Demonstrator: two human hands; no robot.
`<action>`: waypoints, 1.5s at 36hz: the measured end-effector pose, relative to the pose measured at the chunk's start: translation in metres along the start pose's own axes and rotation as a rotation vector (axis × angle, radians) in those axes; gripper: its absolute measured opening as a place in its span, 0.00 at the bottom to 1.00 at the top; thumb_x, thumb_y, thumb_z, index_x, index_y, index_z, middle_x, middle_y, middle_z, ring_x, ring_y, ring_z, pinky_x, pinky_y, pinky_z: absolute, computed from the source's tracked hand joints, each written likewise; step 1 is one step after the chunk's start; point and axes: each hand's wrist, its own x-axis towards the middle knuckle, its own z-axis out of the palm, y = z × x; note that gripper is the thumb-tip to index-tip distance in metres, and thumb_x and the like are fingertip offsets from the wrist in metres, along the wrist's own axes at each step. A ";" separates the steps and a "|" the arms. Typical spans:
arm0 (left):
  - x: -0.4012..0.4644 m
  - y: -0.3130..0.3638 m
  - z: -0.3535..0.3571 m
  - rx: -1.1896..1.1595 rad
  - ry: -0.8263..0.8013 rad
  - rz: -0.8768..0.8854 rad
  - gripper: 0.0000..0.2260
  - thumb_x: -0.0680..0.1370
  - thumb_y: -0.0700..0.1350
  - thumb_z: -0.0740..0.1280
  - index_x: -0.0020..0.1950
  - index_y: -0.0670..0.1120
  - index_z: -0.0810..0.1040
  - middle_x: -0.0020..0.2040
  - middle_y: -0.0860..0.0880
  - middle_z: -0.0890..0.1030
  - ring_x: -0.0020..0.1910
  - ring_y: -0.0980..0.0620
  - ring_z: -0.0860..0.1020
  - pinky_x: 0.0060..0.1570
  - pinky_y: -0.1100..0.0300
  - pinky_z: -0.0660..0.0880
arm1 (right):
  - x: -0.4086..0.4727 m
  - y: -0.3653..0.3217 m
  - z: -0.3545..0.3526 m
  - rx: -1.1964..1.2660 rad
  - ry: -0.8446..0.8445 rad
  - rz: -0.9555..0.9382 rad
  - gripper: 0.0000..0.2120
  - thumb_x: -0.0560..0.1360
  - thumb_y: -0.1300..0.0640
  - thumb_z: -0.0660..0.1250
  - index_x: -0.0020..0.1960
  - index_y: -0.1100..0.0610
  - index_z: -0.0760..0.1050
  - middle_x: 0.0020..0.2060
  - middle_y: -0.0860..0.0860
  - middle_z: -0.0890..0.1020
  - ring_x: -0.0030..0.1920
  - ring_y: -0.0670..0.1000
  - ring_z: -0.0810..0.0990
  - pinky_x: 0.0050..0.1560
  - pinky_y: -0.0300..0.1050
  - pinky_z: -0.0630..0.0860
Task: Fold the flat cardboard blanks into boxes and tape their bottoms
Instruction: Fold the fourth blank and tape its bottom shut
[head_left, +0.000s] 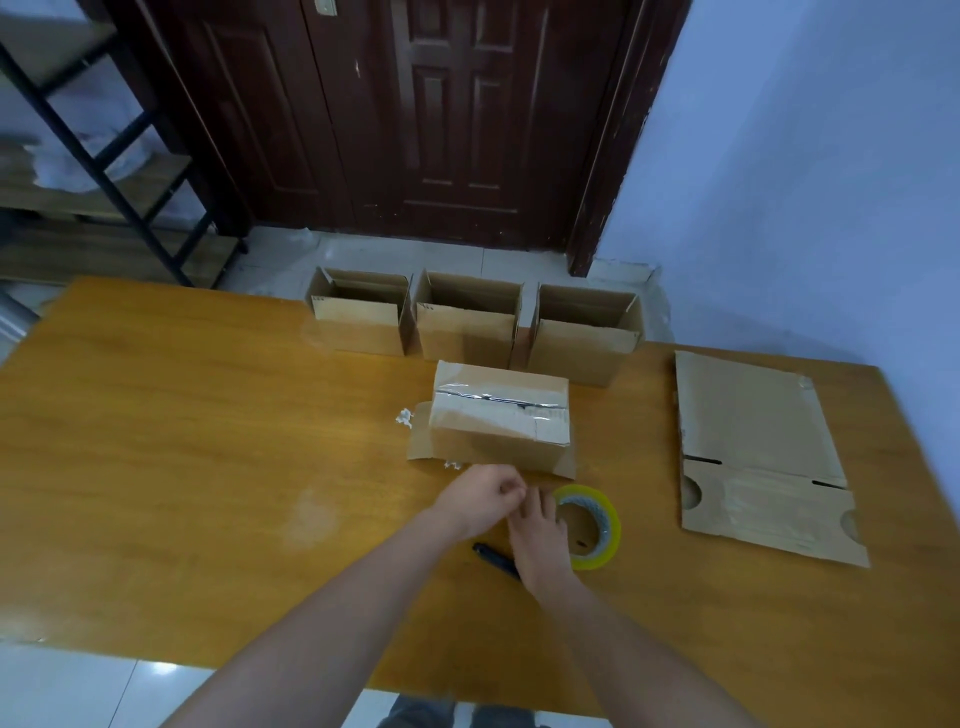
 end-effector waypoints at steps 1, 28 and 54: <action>0.000 0.006 -0.004 0.011 0.017 0.035 0.10 0.79 0.47 0.61 0.55 0.47 0.80 0.50 0.50 0.82 0.49 0.54 0.78 0.51 0.56 0.77 | -0.001 0.002 -0.002 0.031 0.002 0.018 0.26 0.80 0.61 0.56 0.75 0.58 0.53 0.71 0.58 0.60 0.71 0.61 0.59 0.61 0.55 0.69; 0.049 0.008 -0.084 -0.176 0.251 -0.630 0.26 0.79 0.55 0.61 0.69 0.38 0.66 0.65 0.39 0.73 0.63 0.39 0.73 0.58 0.51 0.71 | 0.069 0.025 -0.128 1.030 0.042 0.498 0.32 0.79 0.42 0.58 0.72 0.63 0.60 0.68 0.59 0.70 0.66 0.60 0.71 0.61 0.48 0.69; -0.022 0.005 -0.055 -0.385 0.662 -0.356 0.16 0.75 0.49 0.70 0.59 0.44 0.75 0.46 0.50 0.77 0.43 0.50 0.75 0.35 0.61 0.71 | 0.021 0.030 -0.127 0.890 0.312 0.175 0.22 0.75 0.48 0.67 0.64 0.57 0.67 0.56 0.52 0.77 0.55 0.52 0.78 0.51 0.45 0.78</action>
